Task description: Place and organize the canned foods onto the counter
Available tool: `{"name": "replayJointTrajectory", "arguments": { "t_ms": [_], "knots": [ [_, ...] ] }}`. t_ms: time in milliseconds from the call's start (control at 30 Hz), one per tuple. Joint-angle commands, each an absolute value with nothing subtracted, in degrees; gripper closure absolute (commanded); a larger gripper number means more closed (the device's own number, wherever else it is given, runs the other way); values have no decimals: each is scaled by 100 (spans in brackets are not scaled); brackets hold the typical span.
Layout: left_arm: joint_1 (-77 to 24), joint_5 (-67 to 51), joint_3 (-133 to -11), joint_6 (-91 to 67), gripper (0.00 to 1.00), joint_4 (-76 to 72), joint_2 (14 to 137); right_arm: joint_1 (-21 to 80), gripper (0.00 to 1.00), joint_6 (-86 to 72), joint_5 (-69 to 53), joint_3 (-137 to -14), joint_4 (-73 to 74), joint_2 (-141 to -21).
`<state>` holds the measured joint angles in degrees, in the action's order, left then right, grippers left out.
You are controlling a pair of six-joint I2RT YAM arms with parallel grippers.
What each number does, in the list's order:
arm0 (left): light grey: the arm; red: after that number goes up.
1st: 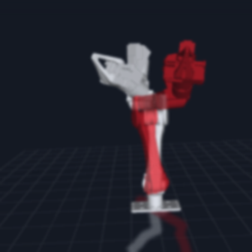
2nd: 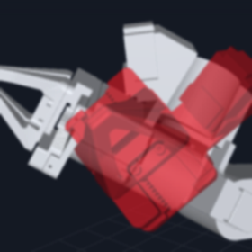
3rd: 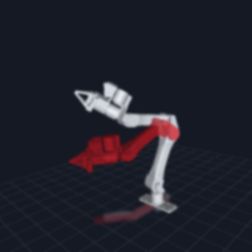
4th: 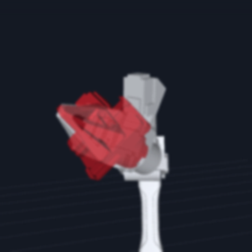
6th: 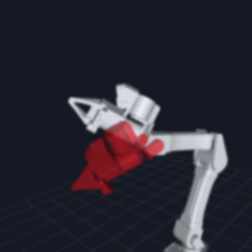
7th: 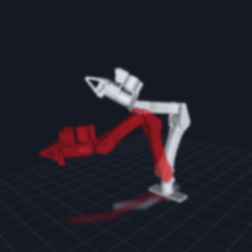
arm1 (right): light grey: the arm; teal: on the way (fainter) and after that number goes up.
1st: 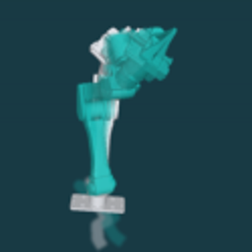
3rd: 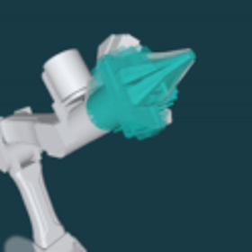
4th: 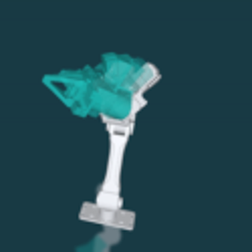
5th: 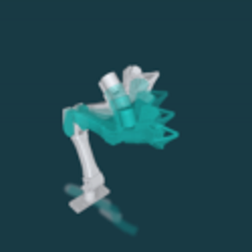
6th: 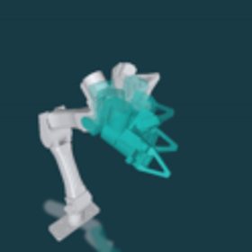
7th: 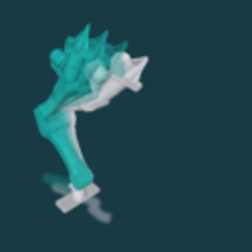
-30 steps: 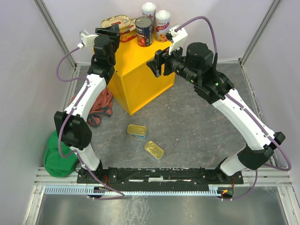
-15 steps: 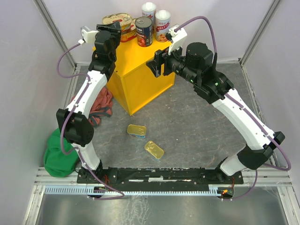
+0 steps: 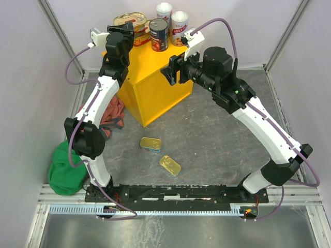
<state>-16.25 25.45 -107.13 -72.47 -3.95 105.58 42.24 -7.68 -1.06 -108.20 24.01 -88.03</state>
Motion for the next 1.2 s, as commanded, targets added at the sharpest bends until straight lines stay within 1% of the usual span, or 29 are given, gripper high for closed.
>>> {"name": "replayJointTrajectory", "arguments": {
  "t_ms": [0, 300, 633, 733, 833, 1167],
  "knots": [
    [-1569, 2792, -10562, -7380, 52, -896, 9922, 4195, 27, -746, -105, -11047, 2171, -8738],
    [-1343, 2922, -9708, -7333, 53, -896, 8993, 4193, 28, -853, -177, -11022, 2154, -8690],
    [-1240, 3029, -8834, -7484, 53, -870, 8271, 4205, 28, -967, -264, -10951, 2128, -8601],
    [-1242, 2996, -8462, -7704, 54, -874, 8089, 4208, 28, -980, -253, -10921, 2143, -8577],
    [-1239, 2909, -8131, -8034, 57, -881, 7935, 4206, 28, -984, -222, -10910, 2179, -8559],
    [-1239, 2622, -7801, -8809, 53, -769, 7879, 4201, 28, -1042, -237, -10874, 2167, -8552]
  ]
}}
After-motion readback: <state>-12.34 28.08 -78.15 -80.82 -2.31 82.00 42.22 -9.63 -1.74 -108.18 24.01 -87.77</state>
